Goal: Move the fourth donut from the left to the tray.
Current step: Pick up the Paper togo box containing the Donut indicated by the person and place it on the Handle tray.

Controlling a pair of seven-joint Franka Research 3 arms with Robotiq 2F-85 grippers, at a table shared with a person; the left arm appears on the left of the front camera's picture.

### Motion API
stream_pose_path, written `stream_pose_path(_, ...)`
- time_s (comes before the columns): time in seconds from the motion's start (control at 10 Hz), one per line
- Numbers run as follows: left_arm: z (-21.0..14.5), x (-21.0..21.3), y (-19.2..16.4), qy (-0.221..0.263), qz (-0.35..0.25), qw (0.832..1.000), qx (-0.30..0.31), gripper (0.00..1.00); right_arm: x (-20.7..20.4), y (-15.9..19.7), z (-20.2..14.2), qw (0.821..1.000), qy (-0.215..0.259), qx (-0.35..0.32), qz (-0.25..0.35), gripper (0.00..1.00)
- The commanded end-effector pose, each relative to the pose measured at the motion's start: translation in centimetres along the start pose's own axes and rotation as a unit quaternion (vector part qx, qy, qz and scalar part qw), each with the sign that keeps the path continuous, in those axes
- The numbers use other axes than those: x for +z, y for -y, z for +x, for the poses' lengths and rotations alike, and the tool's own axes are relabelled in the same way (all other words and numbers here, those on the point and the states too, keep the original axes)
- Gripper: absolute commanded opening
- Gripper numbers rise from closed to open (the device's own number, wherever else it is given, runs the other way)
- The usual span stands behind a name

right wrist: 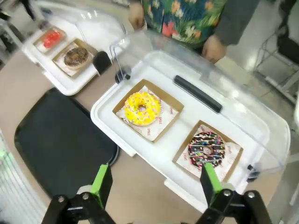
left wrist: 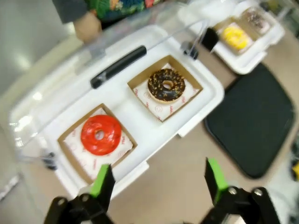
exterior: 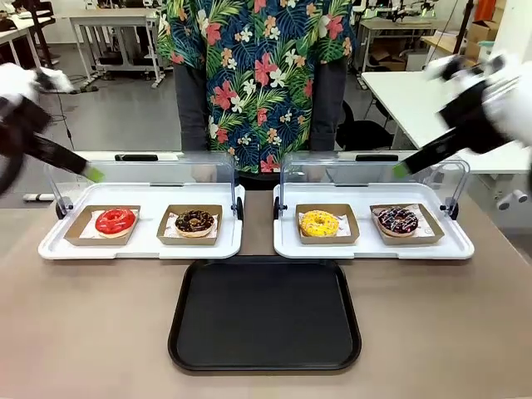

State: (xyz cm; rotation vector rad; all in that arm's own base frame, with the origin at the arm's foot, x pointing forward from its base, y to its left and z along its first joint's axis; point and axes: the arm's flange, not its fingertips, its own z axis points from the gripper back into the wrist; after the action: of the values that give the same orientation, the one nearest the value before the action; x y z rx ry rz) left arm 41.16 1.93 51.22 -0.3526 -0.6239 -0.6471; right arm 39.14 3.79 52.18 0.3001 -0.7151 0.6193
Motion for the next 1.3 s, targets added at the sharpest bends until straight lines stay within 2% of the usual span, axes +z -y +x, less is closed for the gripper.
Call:
stream_pose_path(0.0, -1.8, 2.2, -3.7, 0.023, -0.052, 0.998, -0.019, 1.0, 3.4, 5.1, -1.5, 0.998, 0.028, 0.003, 0.055, 1.0)
stream_pose_path(0.2, -4.1, 4.2, -6.5, 0.065, -0.079, 0.994, -0.042, 1.0, 6.6, 9.0, -4.0, 0.996, 0.058, 0.004, 0.074, 1.0)
stream_pose_path(0.5, -6.8, 5.5, -10.3, 0.121, -0.106, 0.985, -0.061, 1.0, 9.9, 12.4, -7.6, 0.988, 0.112, 0.009, 0.106, 1.0)
stream_pose_path(1.0, -8.5, 5.7, -12.3, 0.187, -0.117, 0.971, -0.089, 1.0, 11.4, 14.1, -10.0, 0.982, 0.152, -0.002, 0.115, 1.0)
stream_pose_path(1.1, -8.8, 5.6, -12.5, 0.193, -0.112, 0.971, -0.089, 1.0, 11.5, 14.1, -10.2, 0.979, 0.163, -0.002, 0.12, 1.0)
stream_pose_path(1.2, -8.8, 5.9, -11.6, 0.172, -0.112, 0.976, -0.075, 1.0, 11.3, 13.5, -10.5, 0.983, 0.147, -0.012, 0.111, 1.0)
